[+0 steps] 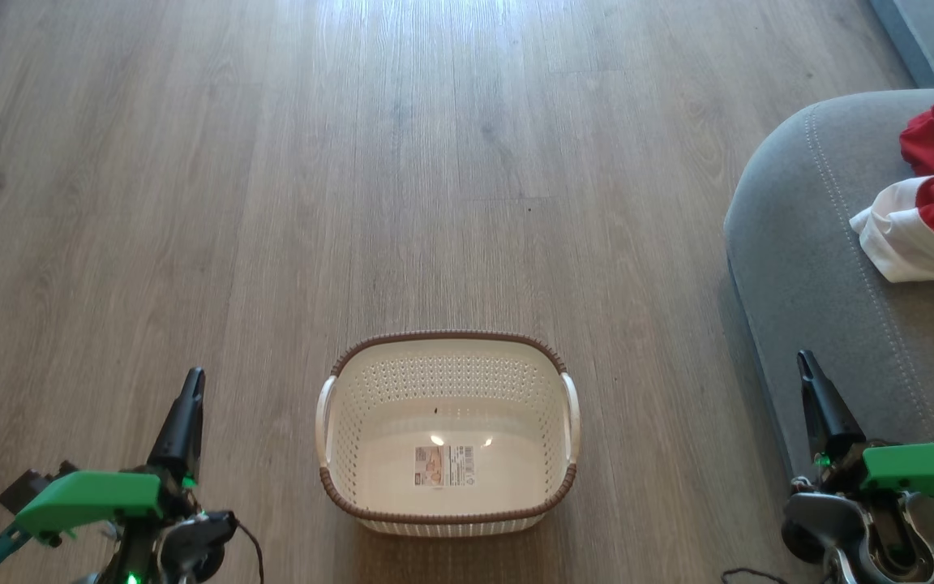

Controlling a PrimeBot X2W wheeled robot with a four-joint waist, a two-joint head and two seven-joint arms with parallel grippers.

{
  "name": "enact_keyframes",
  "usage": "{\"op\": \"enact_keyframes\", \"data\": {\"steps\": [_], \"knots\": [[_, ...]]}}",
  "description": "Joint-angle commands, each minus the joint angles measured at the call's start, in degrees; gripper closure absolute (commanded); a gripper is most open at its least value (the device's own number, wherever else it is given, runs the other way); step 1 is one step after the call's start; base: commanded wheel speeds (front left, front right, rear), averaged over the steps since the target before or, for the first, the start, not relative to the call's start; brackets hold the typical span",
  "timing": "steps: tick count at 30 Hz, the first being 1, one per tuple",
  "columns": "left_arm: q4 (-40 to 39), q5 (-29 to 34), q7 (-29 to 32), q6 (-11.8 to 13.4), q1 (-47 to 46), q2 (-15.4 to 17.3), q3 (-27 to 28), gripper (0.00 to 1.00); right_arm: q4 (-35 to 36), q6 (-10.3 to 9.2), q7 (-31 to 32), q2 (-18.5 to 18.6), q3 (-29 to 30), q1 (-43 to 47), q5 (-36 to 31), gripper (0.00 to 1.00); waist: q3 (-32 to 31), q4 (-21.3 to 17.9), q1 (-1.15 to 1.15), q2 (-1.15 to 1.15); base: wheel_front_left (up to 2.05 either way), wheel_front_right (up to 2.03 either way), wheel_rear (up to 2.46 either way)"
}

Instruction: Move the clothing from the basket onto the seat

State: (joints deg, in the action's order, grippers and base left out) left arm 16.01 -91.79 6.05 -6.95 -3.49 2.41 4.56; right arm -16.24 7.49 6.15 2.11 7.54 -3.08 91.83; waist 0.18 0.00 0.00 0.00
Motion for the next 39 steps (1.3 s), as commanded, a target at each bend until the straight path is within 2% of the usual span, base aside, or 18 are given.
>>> {"op": "enact_keyframes", "data": {"steps": [1,39], "knots": [[-2.0,-0.4,0.4,-0.5,-2.7,0.5,2.0,1.0,2.2,0.0,0.3,0.8,-1.0,-3.1,0.3,1.0,0.0,0.0,0.0,0.0,0.0,0.0,0.0],[-2.0,-0.4,0.4,-0.5,-2.7,0.5,2.0,1.0,2.2,0.0,0.3,0.8,-1.0,-3.1,0.3,1.0,0.0,0.0,0.0,0.0,0.0,0.0,0.0]]}}
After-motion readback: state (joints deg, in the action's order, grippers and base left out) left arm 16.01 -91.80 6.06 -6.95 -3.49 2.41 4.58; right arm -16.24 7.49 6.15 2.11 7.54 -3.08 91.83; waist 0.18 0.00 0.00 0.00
